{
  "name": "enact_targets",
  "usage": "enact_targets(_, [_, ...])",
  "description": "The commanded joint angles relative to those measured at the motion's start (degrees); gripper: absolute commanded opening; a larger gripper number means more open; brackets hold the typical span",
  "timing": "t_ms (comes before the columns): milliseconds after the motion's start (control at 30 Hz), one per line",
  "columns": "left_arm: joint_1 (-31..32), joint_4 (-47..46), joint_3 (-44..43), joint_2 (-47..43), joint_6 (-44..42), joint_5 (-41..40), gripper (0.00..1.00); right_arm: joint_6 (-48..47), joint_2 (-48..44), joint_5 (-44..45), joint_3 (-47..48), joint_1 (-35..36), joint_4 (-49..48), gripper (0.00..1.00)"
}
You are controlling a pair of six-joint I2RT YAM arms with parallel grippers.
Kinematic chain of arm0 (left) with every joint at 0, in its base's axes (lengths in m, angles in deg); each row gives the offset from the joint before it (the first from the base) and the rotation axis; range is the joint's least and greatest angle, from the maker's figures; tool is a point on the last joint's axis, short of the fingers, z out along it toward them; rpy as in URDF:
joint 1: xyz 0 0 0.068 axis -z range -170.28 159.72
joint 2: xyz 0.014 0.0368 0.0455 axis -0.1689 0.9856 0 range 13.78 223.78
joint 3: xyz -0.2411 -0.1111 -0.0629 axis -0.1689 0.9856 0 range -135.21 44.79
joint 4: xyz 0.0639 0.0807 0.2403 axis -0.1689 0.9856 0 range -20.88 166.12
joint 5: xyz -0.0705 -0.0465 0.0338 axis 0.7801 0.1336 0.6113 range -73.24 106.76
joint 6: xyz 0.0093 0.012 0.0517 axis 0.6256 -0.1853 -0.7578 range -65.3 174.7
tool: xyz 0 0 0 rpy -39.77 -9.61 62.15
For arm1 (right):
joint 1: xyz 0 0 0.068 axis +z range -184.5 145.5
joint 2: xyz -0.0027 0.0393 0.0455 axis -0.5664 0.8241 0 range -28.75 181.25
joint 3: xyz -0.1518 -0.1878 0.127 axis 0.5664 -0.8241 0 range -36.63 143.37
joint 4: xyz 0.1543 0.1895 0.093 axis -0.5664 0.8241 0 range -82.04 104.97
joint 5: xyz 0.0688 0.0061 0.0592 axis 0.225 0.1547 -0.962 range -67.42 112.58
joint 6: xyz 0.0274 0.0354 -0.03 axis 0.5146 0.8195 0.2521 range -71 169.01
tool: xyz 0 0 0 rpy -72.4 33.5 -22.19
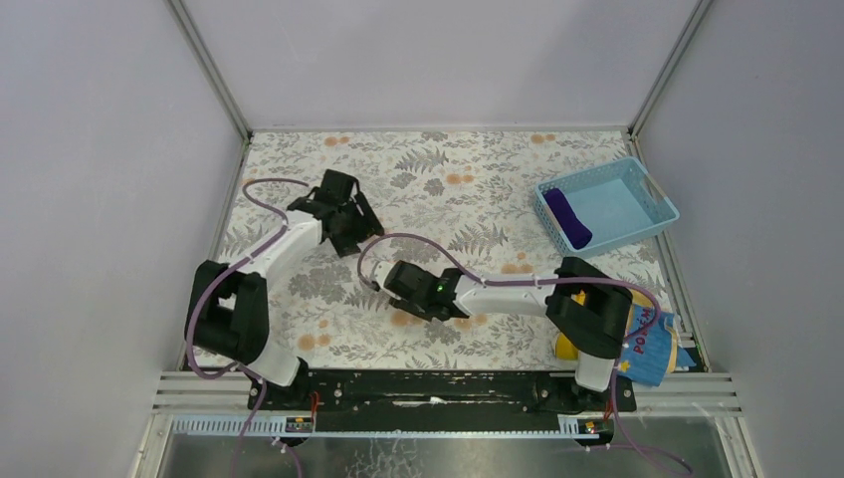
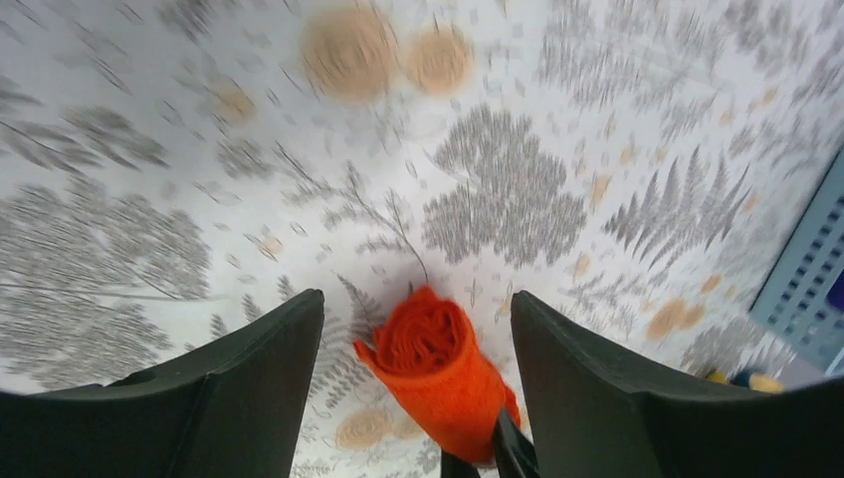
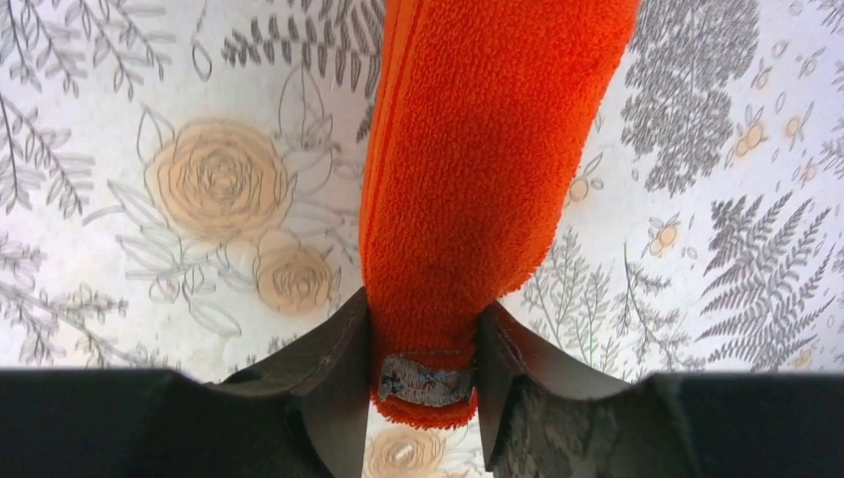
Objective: Roll the towels
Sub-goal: Roll the towel at the center of the board, then pick up the towel at the center of the board, then place the towel in the bin.
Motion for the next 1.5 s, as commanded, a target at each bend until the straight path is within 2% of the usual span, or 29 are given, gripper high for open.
enact_targets(0, [-5.89,7.71,-5.21,-1.76,-5.99,-3.36,0.69,1.68,-3.83,-4.29,-0.84,-1.29,10.93,0.01])
enact_targets(100, [-8.76,9.69,-6.02,-4.70,-8.56,-5.42,0.71,1.20,-7.29,-1.44,0.42,-3.42,14.49,0.00])
enact_targets(233, [-9.13,11.44,-5.95,-8.88,-11.76,-8.14,0.73,-0.42,-12.44,3.55,3.08,-8.39,19.94,0.00])
enact_targets(500, [-9.17,12.77,-4.39,-17.06,-18.76,-15.96,0.82,-8.55,-19.94,15.65,8.34,-22.69,27.34,0.00])
enact_targets(700, [-9.17,10.47,-0.74,-22.67,-19.73,-17.58,0.89,-19.25,-23.25,22.95,10.17,-36.73,22.97,0.00])
enact_targets(867, [-9.12,10.13,1.52,-23.96,-19.88,-17.88,0.91,-32.00,-22.81,29.39,5.55,-49.27,7.70,0.00])
enact_targets(967, [-9.08,9.90,1.62,-24.19,-19.88,-17.12,0.92,-36.66,-21.38,25.94,2.68,-56.59,-1.85,0.00])
enact_targets(1067, [-9.04,9.91,1.61,-24.17,-19.86,-16.67,0.92,-39.14,-17.93,23.60,2.24,-61.61,-6.43,0.00])
enact_targets(1300, [-8.91,10.07,1.92,-24.33,-19.66,-17.39,0.92,-39.17,-8.71,17.35,-1.04,-65.35,-12.73,0.00])
enact_targets(1467, [-8.90,10.08,2.21,-24.59,-19.52,-18.76,0.92,-36.62,-2.65,11.63,-1.31,-66.72,-12.71,0.00])
